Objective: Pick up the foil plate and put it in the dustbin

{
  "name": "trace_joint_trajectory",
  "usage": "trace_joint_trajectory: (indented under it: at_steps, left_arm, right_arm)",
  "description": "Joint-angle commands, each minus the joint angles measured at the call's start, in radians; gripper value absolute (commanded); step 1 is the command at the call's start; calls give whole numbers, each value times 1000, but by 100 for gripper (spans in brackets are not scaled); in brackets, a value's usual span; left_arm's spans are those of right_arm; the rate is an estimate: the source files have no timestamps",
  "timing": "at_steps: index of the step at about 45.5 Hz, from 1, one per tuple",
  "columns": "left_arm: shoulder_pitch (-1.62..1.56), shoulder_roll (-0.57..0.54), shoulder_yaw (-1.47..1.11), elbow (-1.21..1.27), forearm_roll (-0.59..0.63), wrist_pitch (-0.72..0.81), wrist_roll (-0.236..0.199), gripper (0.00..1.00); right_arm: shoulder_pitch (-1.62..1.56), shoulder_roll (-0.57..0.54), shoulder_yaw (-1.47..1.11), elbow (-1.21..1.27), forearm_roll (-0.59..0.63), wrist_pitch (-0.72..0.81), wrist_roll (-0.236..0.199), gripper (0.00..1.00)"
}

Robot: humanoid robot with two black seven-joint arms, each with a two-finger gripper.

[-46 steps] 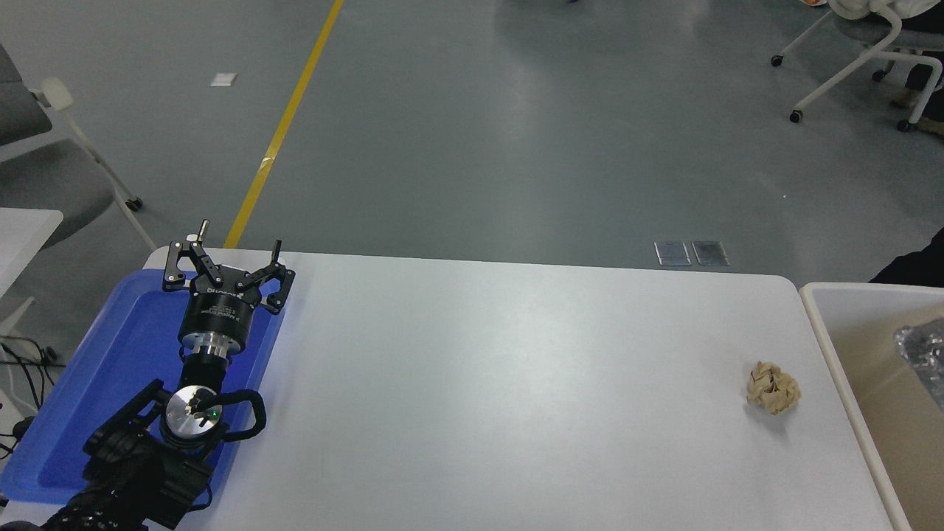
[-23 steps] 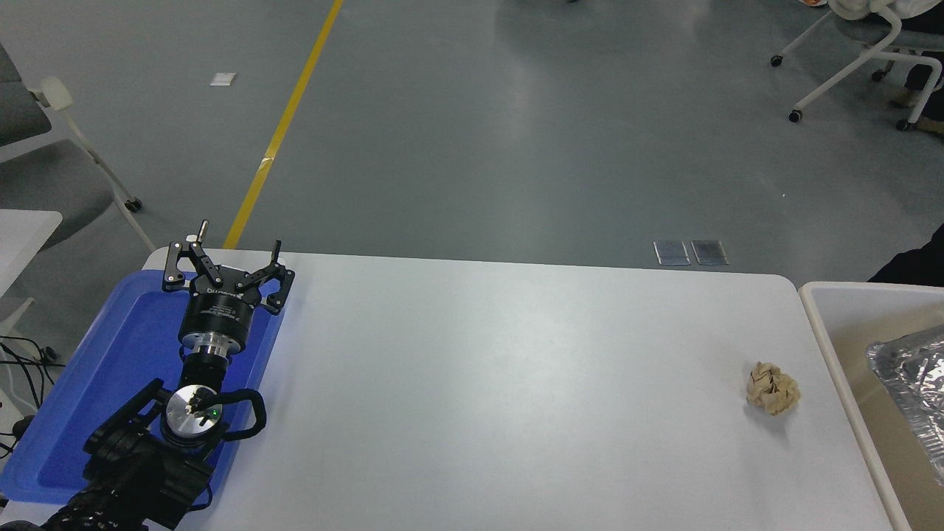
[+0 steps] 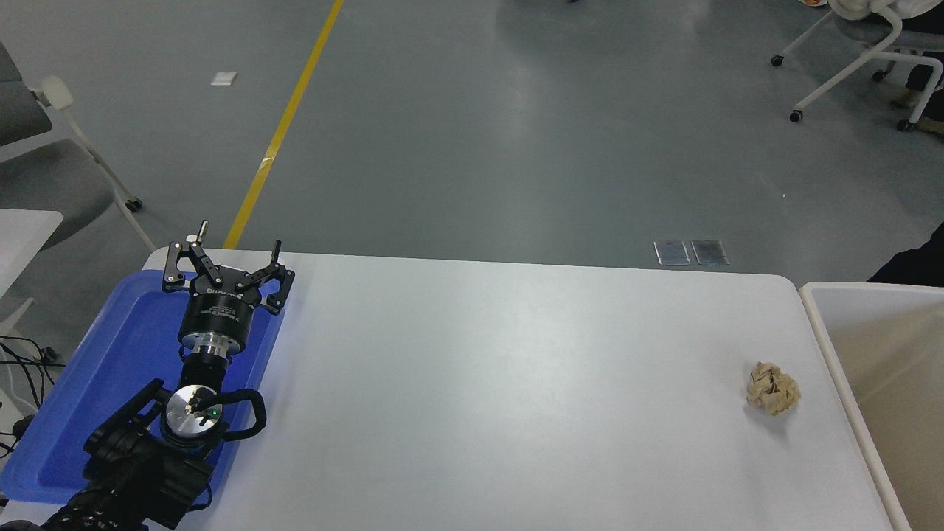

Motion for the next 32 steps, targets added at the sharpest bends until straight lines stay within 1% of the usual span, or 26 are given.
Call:
trace_joint_trajectory:
  at_steps: [1,5,14,18,26,28,32]
  left_arm:
    - [-1,0,0,-1,1,0,2,100]
    - [-1,0,0,-1,1,0,0,100]
    - [-1,0,0,-1,1,0,2,100]
    - [-1,0,0,-1,1,0,2,100]
    - [-1,0,0,-1,1,0,2,100]
    - [-1,0,0,-1,1,0,2,100]
    - [-1,0,0,-1,1,0,2,100]
  right_arm:
    - [64,13,62,14,201,8,-5,99]
    - [110,24,88,27,225,8,-5,99]
    - [231,6,145,108,227,7,-5,99]
    - [282,-39,145,161,224,11,-7,99]
    - [415,-126,142,382,201,19,-13,99]
    - [447,-145,142,439,190,17,-22,99]
    - [507,-181,138,546,152,16,-62,99]
